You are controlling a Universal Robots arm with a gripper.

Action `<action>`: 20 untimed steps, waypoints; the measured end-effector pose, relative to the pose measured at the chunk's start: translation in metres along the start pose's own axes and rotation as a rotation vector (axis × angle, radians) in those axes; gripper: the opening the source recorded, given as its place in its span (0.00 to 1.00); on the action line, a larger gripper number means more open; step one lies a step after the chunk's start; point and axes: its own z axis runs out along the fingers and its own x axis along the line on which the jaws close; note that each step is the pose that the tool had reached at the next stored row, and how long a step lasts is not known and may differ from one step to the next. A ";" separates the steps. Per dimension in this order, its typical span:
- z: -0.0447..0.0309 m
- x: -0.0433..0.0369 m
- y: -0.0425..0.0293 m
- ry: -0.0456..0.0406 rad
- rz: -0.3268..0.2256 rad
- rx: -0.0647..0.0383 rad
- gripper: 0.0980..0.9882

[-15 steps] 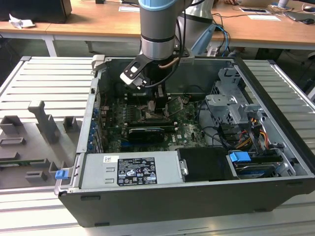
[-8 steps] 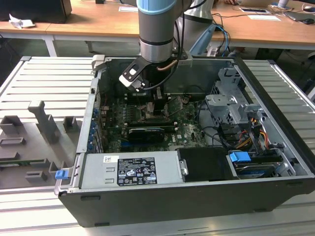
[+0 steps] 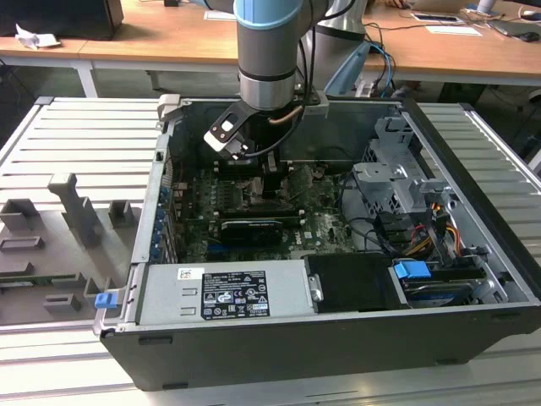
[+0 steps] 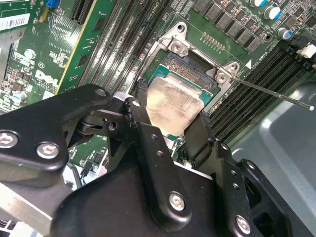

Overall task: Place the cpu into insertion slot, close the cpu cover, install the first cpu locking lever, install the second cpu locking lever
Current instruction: 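Place the cpu into insertion slot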

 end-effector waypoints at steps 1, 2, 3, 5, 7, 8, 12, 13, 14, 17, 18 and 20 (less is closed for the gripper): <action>0.0003 0.0000 0.0000 -0.0001 0.000 0.000 0.50; 0.0006 0.0000 -0.0001 -0.0001 0.000 0.000 0.50; 0.0010 0.0000 -0.0001 0.0000 0.000 0.000 0.50; 0.0020 0.0000 -0.0001 -0.0001 0.000 0.000 0.50; 0.0026 0.0000 -0.0002 0.0000 0.000 0.000 0.50; 0.0031 0.0000 -0.0002 0.0000 0.000 0.000 0.50; 0.0046 0.0007 -0.0003 0.0000 0.000 0.001 0.50; 0.0047 0.0007 -0.0003 -0.0001 0.000 0.001 0.50; 0.0051 0.0010 -0.0002 0.0001 0.000 0.001 0.50; 0.0062 0.0011 -0.0003 0.0001 0.001 0.001 0.50; 0.0073 0.0012 -0.0004 0.0000 0.002 0.001 0.50; 0.0101 0.0012 -0.0007 -0.0003 0.006 0.001 0.50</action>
